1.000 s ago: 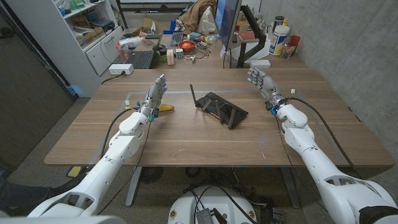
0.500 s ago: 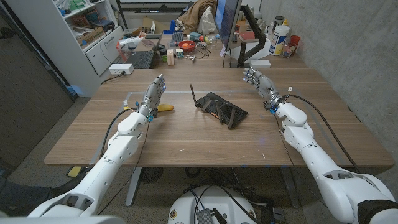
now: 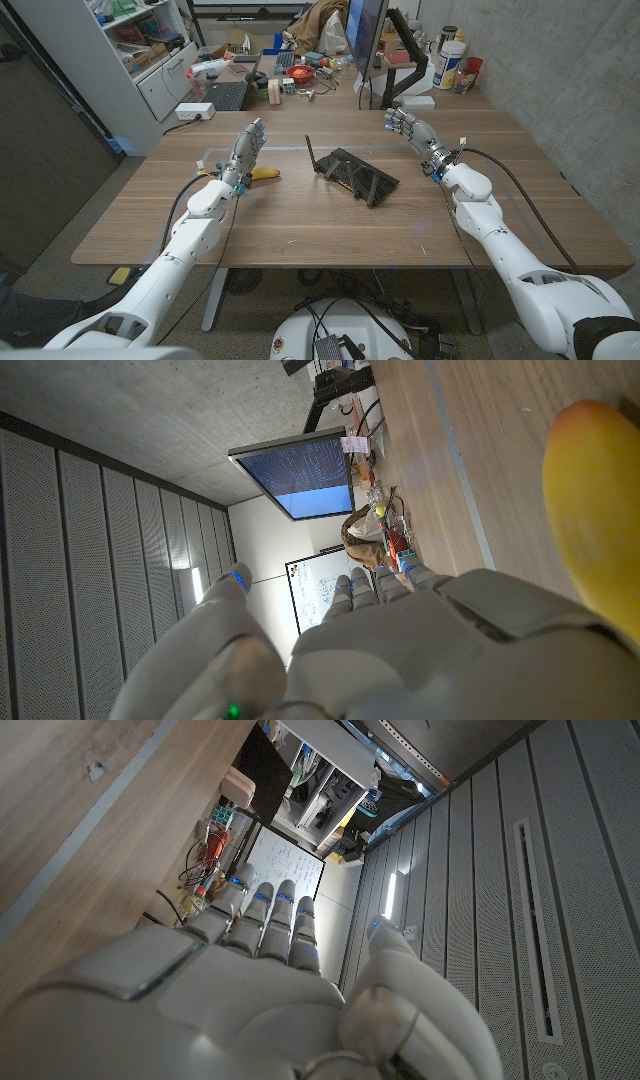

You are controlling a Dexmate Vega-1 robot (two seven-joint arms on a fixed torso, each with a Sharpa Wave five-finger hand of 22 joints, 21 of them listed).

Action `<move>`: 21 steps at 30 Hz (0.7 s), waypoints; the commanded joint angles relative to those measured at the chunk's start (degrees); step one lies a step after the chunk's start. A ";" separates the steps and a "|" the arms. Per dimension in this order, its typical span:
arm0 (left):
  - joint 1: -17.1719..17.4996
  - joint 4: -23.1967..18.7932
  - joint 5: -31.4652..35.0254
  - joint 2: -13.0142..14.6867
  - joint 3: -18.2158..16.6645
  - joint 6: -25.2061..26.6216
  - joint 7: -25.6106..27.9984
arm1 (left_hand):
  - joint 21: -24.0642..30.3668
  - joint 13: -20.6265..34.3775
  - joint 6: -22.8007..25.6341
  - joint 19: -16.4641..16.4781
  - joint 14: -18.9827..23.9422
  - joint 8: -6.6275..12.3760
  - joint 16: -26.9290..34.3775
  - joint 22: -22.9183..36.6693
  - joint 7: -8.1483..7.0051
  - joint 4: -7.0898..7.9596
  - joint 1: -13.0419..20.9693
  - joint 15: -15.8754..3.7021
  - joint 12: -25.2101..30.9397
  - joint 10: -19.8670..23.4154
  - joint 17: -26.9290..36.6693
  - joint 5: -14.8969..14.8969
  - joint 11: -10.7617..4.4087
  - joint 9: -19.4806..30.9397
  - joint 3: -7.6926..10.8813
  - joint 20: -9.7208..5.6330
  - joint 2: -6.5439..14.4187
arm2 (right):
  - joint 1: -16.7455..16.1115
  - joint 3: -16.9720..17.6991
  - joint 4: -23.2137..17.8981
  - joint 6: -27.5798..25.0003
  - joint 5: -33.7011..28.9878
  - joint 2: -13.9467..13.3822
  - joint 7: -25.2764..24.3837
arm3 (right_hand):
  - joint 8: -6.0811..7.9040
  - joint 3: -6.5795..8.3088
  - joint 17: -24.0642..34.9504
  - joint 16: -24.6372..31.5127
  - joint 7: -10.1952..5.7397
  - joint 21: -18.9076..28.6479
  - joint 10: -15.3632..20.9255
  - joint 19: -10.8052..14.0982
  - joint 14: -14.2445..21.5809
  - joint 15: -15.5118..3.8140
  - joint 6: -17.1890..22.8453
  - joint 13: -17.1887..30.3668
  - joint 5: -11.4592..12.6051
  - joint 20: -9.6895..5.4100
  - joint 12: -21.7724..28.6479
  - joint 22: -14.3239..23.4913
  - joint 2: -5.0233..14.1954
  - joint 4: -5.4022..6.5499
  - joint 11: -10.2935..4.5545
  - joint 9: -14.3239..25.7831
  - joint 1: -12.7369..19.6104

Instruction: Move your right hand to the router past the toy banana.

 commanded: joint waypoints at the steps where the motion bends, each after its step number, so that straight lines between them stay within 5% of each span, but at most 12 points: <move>1: 0.18 -0.49 -0.06 -0.03 -0.10 0.38 -0.02 | -0.40 0.11 0.36 0.18 -0.14 0.23 0.13 0.17 0.04 -0.19 0.40 -0.22 -0.03 0.17 0.29 0.21 -0.28 0.14 -0.08 -0.87 0.08 | 0.74 -1.36 0.94 2.50 -2.61 -0.63 0.56 | 0.34 0.14 0.10 0.03 -0.40 -0.18 0.50 0.55 0.70 -0.21 0.18 0.31 0.38 -1.60 0.08 0.01 -0.44 -0.29 -0.14 0.16 -0.03; 21: 0.33 -0.96 -0.06 -0.40 0.09 0.57 0.11 | -0.68 0.11 0.48 0.25 -0.10 0.18 0.11 0.18 -0.01 -0.23 0.48 -0.25 -0.07 0.23 0.29 0.19 -0.20 0.14 -0.18 -0.72 0.17 | 1.74 -2.98 2.96 9.01 -6.00 -0.77 0.10 | 0.50 0.28 0.10 -0.21 -0.46 -0.95 0.86 0.87 1.03 -0.46 0.73 0.32 0.53 -1.60 0.07 0.02 -0.48 -0.57 -0.37 0.16 0.04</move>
